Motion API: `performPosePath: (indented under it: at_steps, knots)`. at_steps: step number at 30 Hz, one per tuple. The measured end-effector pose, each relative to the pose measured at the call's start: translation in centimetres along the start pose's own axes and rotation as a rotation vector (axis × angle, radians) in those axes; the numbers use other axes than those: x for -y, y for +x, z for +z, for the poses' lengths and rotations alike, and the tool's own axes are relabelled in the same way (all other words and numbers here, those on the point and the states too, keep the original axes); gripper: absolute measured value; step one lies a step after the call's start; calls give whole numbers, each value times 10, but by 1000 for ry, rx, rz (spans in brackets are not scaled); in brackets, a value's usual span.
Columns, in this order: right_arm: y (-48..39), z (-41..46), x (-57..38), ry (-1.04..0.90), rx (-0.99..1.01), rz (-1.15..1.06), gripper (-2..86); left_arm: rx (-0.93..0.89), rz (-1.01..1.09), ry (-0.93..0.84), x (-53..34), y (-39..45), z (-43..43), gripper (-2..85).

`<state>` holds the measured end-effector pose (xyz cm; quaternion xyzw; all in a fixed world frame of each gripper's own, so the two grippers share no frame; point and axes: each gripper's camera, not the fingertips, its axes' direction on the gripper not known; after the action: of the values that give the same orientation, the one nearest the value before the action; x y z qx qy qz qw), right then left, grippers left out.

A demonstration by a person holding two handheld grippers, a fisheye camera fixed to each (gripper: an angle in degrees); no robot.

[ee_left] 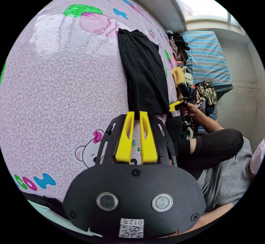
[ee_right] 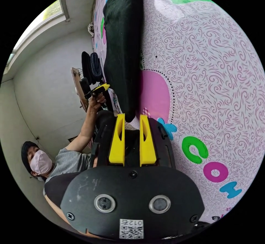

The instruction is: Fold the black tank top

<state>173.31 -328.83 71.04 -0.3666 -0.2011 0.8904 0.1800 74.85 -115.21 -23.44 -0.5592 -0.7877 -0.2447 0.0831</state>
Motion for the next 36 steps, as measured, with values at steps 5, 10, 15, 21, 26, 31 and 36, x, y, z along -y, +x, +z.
performPosePath:
  at_steps: [5, 10, 15, 21, 26, 31, 36]
  knots:
    - [-2, -52, -4, 7, 10, -83, 27, -53, 68, 34, 0, 12, -17, 9]
    - [19, -88, -6, 4, 6, -87, 21, -7, 97, 78, 4, 14, -33, 6]
    - [43, -109, -2, -7, -37, -92, 20, -37, 27, 46, 4, -7, -9, 6]
    - [96, -129, 2, 2, -43, -85, 21, -35, 18, 4, -5, -11, 9, 8]
    - [152, -131, 7, 16, -42, -90, 33, -75, 6, 38, -13, -15, 14, 8]
    - [159, -143, 4, 155, -263, -178, 54, -84, 22, 38, -14, -12, 14, 8]
    - [185, -135, 35, 194, -451, -196, 78, -82, 52, 28, -11, -5, 15, 10]
